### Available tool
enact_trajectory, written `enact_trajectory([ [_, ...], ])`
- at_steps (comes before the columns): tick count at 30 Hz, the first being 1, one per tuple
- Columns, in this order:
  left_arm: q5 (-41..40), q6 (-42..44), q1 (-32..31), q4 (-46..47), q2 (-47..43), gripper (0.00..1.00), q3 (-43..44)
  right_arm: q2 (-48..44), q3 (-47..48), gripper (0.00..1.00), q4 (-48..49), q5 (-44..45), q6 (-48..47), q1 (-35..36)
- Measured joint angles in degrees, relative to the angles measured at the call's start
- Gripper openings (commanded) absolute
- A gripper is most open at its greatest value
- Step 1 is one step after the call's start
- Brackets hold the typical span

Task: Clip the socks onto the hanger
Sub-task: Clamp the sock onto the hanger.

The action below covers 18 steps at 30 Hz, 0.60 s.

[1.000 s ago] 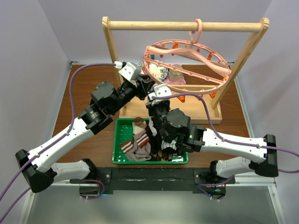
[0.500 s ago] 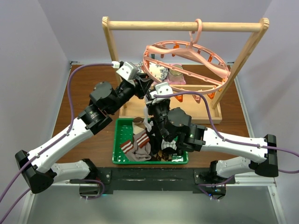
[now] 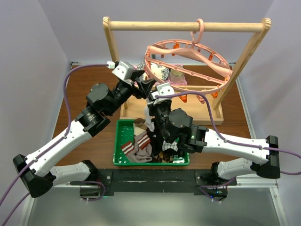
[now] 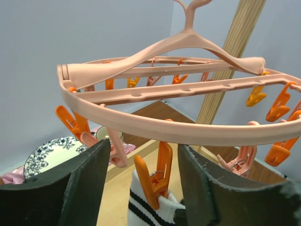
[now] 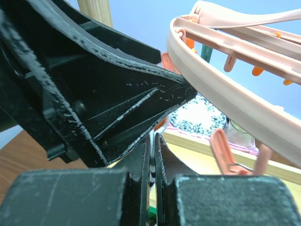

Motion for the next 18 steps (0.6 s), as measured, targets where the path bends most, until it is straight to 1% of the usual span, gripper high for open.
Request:
enact_trajectory([
  [5, -0.5, -0.22, 0.5, 0.24, -0.96, 1.0, -0.17, 0.0, 0.0, 0.0, 0.11, 0.24, 0.02, 0.0],
  [18, 1.18, -2.75, 2.1, -0.04, -2.97, 1.0, -2.01, 0.0, 0.0, 0.0, 0.13, -0.04, 0.15, 0.02],
])
